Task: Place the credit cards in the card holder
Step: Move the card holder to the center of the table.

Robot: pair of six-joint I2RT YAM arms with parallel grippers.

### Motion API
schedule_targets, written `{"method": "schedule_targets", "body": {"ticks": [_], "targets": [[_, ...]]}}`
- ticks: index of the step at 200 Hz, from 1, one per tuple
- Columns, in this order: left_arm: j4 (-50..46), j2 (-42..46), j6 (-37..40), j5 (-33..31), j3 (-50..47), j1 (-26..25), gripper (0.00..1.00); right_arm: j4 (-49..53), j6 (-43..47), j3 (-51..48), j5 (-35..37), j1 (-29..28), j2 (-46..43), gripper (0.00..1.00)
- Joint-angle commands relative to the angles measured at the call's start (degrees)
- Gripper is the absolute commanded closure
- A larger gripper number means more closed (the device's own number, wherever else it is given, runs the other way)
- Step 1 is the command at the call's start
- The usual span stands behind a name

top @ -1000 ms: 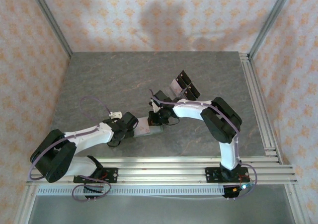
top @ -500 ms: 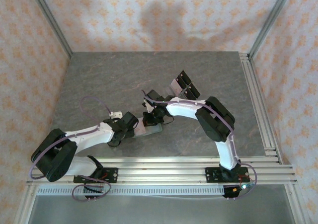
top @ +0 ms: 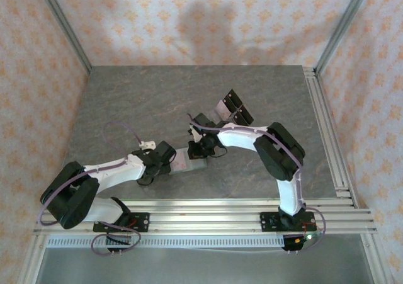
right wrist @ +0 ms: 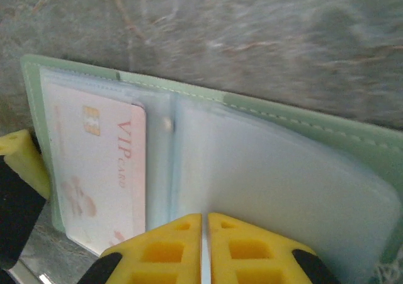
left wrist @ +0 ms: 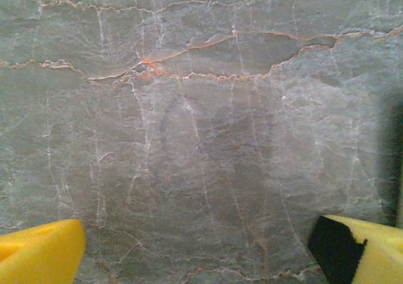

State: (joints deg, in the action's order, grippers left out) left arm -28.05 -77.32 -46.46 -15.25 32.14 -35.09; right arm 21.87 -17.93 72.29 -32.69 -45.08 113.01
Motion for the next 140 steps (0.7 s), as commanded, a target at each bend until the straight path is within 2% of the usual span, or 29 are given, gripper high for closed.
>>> {"method": "schedule_targets", "body": {"ticks": [1,29,87,140], "targets": [[1.09,-2.20,0.58,0.79,0.98,0.56,0.02,1.23,0.22,-2.89,3.98,1.60,-2.13,0.90],[1.21,-2.79,1.30,0.57,1.85,0.55,0.02,2.56,0.99,-4.05,6.13,2.75,-3.49,0.91],[2.39,-3.48,2.24,1.07,2.98,0.55,0.02,3.08,0.94,-2.08,3.33,1.78,-6.94,0.92],[2.47,-3.61,2.85,1.14,3.63,0.55,0.02,3.71,1.13,0.50,3.47,0.08,-4.70,0.94]]}}
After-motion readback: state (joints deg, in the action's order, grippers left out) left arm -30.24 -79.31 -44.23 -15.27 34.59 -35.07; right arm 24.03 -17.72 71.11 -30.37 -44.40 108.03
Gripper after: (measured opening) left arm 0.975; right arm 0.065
